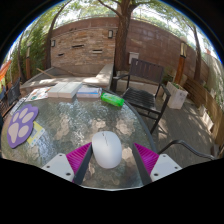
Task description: Arrange mouse
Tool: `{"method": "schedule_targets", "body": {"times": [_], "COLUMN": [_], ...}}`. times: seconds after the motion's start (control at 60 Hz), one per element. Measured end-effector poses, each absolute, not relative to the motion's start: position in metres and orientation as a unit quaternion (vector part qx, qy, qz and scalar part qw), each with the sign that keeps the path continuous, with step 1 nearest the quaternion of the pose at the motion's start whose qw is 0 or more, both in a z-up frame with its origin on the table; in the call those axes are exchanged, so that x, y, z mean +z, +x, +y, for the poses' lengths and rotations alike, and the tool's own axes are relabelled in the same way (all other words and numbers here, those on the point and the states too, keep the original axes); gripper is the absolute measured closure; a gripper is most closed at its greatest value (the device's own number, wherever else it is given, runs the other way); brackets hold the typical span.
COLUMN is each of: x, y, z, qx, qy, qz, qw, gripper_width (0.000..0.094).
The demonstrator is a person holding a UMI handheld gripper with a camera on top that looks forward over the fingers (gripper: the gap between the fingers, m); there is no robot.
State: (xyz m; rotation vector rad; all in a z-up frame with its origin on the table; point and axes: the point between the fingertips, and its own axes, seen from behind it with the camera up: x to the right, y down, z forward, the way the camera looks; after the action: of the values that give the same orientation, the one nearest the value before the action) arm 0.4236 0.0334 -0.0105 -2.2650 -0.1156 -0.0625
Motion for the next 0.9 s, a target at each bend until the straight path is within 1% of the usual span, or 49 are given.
{"method": "schedule_targets", "body": {"times": [0.067,0.117,0.167,0.233,0.3,0.317,0.4,0.417,0.433,0.5,0.55,0.6,0.717,0.75,0.783,0.85,0.9], "x": [-0.012,-0.014,-0.015,-0.016,-0.015,-0.014,-0.013,-0.012,-0.009,0.008,0.034,0.072,0.196,0.233,0.261,0.3,0.299], "y": [0.422,0.416,0.408,0.407,0.407,0.408,0.406,0.406,0.406,0.41,0.412,0.412,0.384,0.367,0.342,0.289,0.232], "z": [0.043,0.044,0.044,0.043,0.042,0.041,0.037,0.037,0.036,0.036,0.036,0.039,0.05,0.049,0.048,0.043,0.037], "qx": [-0.016,-0.002,0.013,0.001,-0.011,-0.012,-0.012,-0.014,-0.016,-0.03,-0.04,-0.048,-0.046,-0.04,-0.03,-0.014,0.008], "qy": [-0.905,-0.906,-0.907,-0.905,-0.905,-0.906,-0.91,-0.91,-0.91,-0.905,-0.897,-0.881,-0.83,-0.813,-0.799,-0.779,-0.776], "qz": [-0.045,-0.041,-0.043,-0.049,-0.049,-0.046,-0.023,-0.018,-0.013,0.008,0.029,0.05,0.088,0.095,0.095,0.088,0.077], "qw": [0.424,0.421,0.419,0.422,0.422,0.421,0.413,0.414,0.414,0.425,0.44,0.468,0.548,0.573,0.593,0.621,0.626], "gripper_width": [0.0185,0.0289,0.0427,0.0453,0.0498,0.0523,0.0564,0.0564,0.0585,0.0585,0.0585,0.0585,0.0581,0.0579,0.058,0.0586,0.0581]}}
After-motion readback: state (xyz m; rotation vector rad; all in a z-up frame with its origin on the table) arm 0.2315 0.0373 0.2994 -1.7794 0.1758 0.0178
